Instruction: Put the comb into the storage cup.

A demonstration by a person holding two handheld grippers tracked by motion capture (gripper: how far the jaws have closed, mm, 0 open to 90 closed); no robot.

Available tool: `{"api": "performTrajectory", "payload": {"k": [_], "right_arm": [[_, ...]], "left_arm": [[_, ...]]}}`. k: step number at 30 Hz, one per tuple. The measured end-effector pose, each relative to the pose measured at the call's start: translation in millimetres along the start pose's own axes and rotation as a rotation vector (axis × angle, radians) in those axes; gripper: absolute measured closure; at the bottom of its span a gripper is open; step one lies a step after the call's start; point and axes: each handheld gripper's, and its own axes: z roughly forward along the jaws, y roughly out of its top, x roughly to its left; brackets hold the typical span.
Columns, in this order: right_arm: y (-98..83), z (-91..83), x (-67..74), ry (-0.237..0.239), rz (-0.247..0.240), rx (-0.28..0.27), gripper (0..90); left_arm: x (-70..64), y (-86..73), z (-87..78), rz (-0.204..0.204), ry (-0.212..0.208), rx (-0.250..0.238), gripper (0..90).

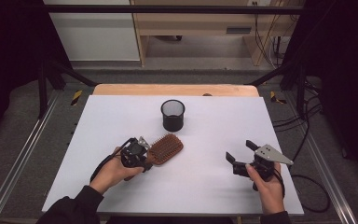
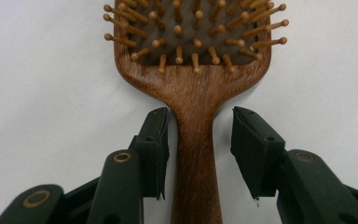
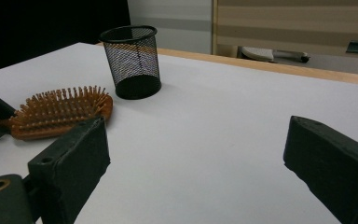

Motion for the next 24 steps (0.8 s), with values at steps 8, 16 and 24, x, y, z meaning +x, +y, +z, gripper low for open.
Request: {"api": "performTrajectory", "payload": {"k": [8,16,24], "right_arm": [[-0.1,0.3,0.3,0.002,-0.001,0.002,6.8],[-0.2,0.7,0.6,0.004,-0.003,0.005,6.8],[-0.3,0.8,0.8,0.006,-0.004,0.007,6.7]], "left_arm": [[1.5,0.8,0.0,0.006,0.005,0.004,61.8],[2.1,4.1,0.3,0.027,0.010,0.032,65.0],[2.9,5.0,-0.2,0.047,0.009,0.046,65.9]]}}
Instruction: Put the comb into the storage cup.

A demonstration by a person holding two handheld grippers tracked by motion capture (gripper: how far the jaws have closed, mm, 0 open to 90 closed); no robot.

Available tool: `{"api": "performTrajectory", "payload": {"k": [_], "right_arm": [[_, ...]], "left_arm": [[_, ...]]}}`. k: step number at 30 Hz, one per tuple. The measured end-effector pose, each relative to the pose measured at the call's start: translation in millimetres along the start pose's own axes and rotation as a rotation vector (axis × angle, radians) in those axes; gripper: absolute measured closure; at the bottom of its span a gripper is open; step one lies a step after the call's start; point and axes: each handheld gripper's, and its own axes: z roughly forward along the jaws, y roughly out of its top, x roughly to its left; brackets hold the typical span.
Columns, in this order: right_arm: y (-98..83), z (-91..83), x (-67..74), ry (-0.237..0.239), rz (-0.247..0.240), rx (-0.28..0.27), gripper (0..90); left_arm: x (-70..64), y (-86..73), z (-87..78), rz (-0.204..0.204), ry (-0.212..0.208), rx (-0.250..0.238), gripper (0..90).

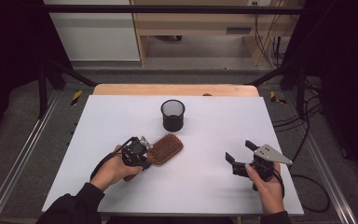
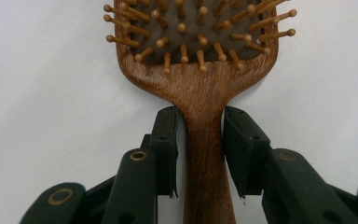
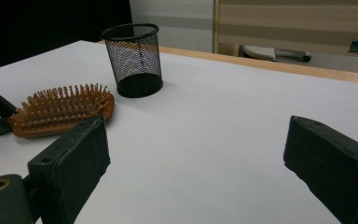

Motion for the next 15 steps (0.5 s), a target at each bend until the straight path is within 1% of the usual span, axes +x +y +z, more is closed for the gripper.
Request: {"api": "performTrajectory", "payload": {"k": [4,9,12,15], "right_arm": [[-0.2,0.2,0.1,-0.001,-0.001,0.002,6.7],[-0.4,1.0,0.7,0.001,-0.006,0.005,6.8],[-0.3,1.2,1.3,0.002,0.000,0.006,6.8],[-0.5,1.3,1.5,0.002,-0.003,0.007,6.7]], "left_arm": [[-0.6,0.4,0.2,0.013,0.003,0.006,66.5],[-3.0,4.6,1.1,0.031,0.018,0.035,66.3],[-3.5,6.0,1.3,0.031,0.021,0.046,66.9],[-2.6,6.9,1.4,0.024,0.009,0.052,69.1]]}}
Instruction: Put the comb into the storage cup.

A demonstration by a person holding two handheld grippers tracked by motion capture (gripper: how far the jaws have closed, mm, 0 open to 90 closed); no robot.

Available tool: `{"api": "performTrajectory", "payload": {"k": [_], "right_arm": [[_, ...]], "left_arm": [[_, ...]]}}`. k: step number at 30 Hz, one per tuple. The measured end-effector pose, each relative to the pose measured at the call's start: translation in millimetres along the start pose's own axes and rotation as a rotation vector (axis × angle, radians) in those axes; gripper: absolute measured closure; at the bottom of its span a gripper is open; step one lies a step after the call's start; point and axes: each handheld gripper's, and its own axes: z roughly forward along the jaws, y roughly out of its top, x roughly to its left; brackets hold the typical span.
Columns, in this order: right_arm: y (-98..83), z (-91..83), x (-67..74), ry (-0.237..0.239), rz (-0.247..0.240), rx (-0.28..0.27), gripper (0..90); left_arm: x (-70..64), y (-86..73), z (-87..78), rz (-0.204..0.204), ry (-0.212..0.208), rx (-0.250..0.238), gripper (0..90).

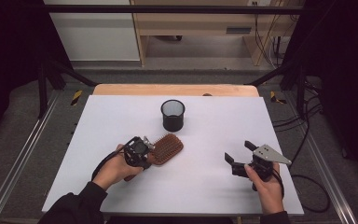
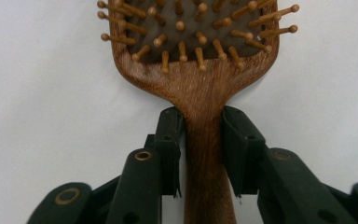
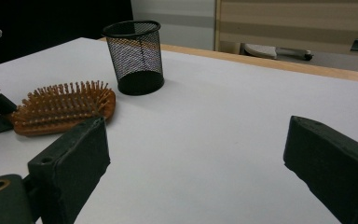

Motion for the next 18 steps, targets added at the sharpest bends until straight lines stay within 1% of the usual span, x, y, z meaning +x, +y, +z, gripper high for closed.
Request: {"api": "performTrajectory", "payload": {"k": [3,5,8,14,16,18], "right_arm": [[0.0,-0.1,0.1,0.001,0.000,0.000,6.8],[0.1,-0.3,-0.1,0.001,0.002,0.000,6.8],[0.2,-0.4,-0.5,0.001,0.004,-0.002,6.8],[0.3,-0.8,-0.5,0.003,0.007,-0.004,6.8],[0.3,-0.7,-0.6,0.003,0.007,-0.004,6.8],[0.4,-0.6,-0.3,0.003,0.007,-0.005,6.8]], "left_arm": [[0.1,1.2,0.1,0.001,-0.005,0.007,71.2],[-1.6,2.0,0.1,0.014,0.005,0.012,72.5],[-3.6,0.6,-0.2,0.028,0.018,-0.002,72.7],[-4.6,-7.5,-1.5,0.020,0.019,-0.061,72.8],[-6.1,-9.5,-2.7,0.023,0.018,-0.090,72.8],[-8.5,-10.8,-4.9,0.017,0.016,-0.131,72.8]]}}
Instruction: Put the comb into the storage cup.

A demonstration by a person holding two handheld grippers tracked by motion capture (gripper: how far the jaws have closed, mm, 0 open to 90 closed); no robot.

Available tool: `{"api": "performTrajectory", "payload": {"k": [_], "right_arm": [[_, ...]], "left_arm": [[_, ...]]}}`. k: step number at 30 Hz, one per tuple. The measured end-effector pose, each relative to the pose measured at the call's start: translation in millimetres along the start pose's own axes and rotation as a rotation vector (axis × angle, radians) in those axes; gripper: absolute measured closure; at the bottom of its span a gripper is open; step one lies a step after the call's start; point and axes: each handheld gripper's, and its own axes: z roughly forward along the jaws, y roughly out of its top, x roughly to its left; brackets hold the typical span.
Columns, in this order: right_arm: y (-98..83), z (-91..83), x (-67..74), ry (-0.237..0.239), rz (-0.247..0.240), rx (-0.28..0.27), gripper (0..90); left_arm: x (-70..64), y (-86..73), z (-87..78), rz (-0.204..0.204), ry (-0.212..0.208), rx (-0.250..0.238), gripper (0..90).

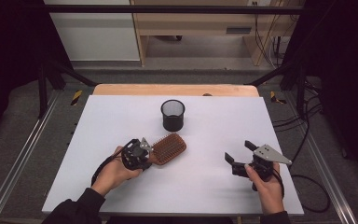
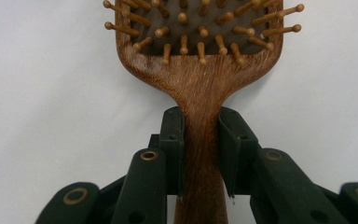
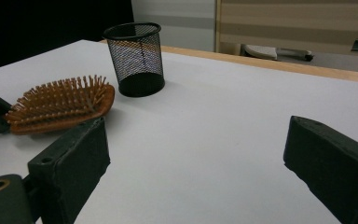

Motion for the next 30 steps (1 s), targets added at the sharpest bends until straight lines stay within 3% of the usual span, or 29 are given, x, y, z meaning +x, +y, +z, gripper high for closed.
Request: {"api": "performTrajectory", "payload": {"k": [3,6,13,24,30], "right_arm": [[-0.3,0.1,0.9,0.003,-0.003,0.000,6.8],[-0.5,1.4,3.4,0.009,0.005,0.001,6.8],[0.6,5.3,10.0,0.027,0.023,0.006,6.5],[1.0,14.2,21.6,0.082,0.062,0.016,6.4],[1.8,19.6,28.9,0.126,0.113,0.010,5.1]], "left_arm": [[-5.0,-0.2,-3.5,0.012,0.025,-0.077,72.8],[-8.2,-1.0,-4.9,-0.002,0.028,-0.148,72.8],[-12.9,-10.4,-0.7,-0.047,0.035,-0.255,72.8],[-14.0,-14.2,-10.9,-0.059,0.075,-0.312,72.8],[-21.4,-13.4,-11.4,-0.048,0.092,-0.354,72.8]]}}
